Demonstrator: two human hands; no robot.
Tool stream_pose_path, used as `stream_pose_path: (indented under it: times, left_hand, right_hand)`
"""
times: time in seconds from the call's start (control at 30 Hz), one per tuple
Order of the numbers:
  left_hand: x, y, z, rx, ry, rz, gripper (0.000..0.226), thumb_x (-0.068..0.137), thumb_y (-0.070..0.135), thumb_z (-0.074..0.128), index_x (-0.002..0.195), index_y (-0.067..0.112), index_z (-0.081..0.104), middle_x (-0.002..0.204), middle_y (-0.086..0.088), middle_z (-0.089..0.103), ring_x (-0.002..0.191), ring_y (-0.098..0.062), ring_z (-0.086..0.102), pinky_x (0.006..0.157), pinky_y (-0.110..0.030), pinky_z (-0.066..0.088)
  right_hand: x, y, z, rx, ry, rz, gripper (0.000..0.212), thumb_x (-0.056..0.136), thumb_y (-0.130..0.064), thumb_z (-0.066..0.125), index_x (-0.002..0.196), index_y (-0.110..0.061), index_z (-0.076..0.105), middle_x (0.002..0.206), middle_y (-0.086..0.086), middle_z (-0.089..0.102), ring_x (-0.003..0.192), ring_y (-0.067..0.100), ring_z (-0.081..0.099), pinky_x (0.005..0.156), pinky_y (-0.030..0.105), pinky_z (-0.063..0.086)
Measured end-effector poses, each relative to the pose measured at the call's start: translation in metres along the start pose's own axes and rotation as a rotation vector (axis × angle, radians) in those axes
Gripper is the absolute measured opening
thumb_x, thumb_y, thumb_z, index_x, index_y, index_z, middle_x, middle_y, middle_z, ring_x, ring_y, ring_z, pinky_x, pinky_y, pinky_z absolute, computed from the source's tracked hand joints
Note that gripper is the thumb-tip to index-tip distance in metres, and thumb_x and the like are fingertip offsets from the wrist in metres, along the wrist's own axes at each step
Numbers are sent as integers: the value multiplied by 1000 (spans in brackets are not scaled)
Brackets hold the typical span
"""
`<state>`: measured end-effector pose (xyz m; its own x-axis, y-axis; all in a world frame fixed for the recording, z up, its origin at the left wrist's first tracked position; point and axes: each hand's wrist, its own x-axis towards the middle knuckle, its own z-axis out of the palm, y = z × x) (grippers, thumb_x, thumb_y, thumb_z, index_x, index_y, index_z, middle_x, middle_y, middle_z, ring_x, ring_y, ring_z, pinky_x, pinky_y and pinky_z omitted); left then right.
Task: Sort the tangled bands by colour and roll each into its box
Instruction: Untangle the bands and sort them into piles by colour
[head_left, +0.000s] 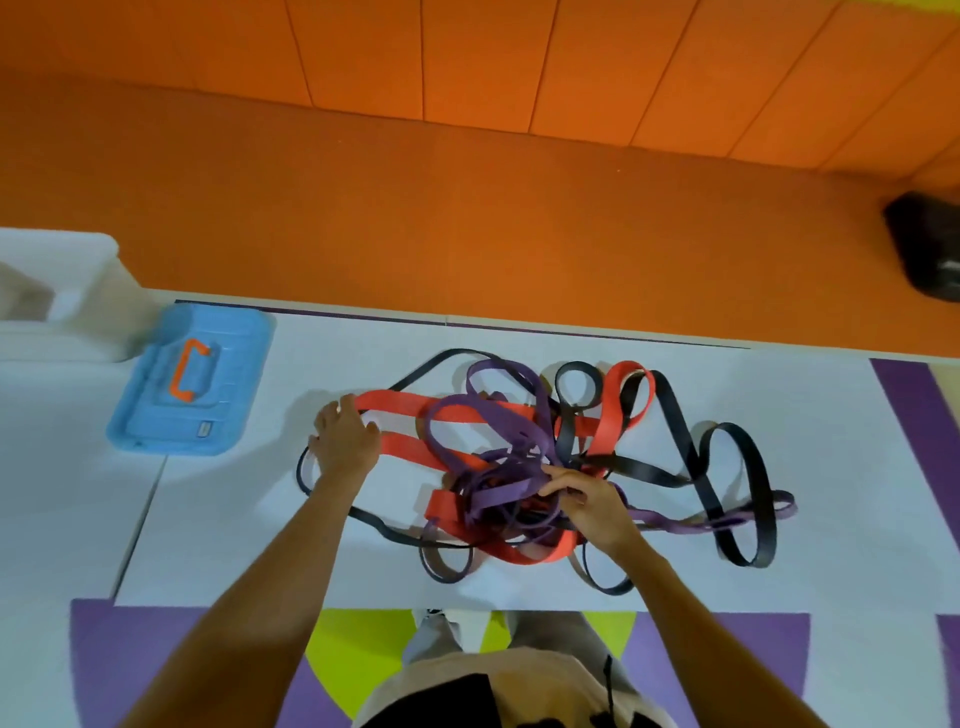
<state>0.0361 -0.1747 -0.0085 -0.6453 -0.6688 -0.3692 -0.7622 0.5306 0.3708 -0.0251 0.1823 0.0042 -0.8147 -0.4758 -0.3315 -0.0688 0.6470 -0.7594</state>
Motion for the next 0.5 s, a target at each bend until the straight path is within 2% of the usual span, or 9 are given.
stream_pose_path:
  times: [0.07, 0.13, 0.2, 0.27, 0.37, 0.43, 0.5]
  left_hand:
    - [-2, 17, 9, 40, 86, 136, 52, 107, 22, 56, 156, 11, 43, 167, -18, 33, 158, -37, 23, 127, -57, 20]
    - [-3, 42, 19, 50, 113, 288, 46, 106, 18, 57, 151, 12, 50, 167, -17, 35, 159, -36, 23, 129, -54, 17]
    - [-4, 74, 30, 41, 47, 382, 40, 107, 21, 54, 147, 13, 56, 164, -15, 39, 156, -35, 28, 128, -52, 24]
    - [-6, 107, 42, 22, -67, 405, 37, 109, 28, 52, 142, 13, 60, 157, -12, 47, 148, -35, 40, 120, -50, 35]
    - [-10, 146, 62, 11, -238, 297, 45, 109, 44, 48, 140, 13, 58, 148, -11, 52, 138, -36, 47, 111, -51, 43]
    - [-10, 166, 76, -8, -308, 174, 61, 107, 56, 45, 150, 13, 49, 156, -14, 43, 142, -41, 42, 112, -53, 41]
    - [-8, 184, 86, -117, -332, -2, 77, 104, 64, 44, 159, 11, 37, 163, -16, 33, 146, -42, 39, 114, -55, 40]
  right_hand:
    - [7, 0, -5, 66, 10, 3, 33, 94, 18, 55, 101, -3, 80, 132, 7, 72, 121, 29, 69, 103, 37, 53]
    - [18, 5, -13, 202, 55, 14, 25, 96, 16, 59, 102, 2, 79, 118, 13, 77, 117, 29, 72, 105, 40, 54]
    - [27, 9, -25, 463, 98, 112, 19, 97, 13, 58, 104, 7, 74, 110, 20, 78, 107, 35, 75, 100, 42, 58]
    - [38, 15, -39, 653, 155, 201, 16, 98, 12, 55, 102, 7, 70, 105, 24, 78, 101, 40, 75, 94, 41, 59]
    - [58, 28, -58, 617, 225, 307, 17, 100, 9, 56, 100, 2, 72, 101, 20, 78, 98, 34, 76, 96, 44, 60]
    - [73, 38, -70, 622, 223, 354, 16, 101, 5, 58, 103, 0, 73, 104, 19, 77, 102, 34, 75, 97, 44, 60]
    - [86, 47, -81, 587, 209, 391, 13, 101, 0, 62, 105, -5, 73, 102, 14, 77, 101, 32, 75, 90, 36, 62]
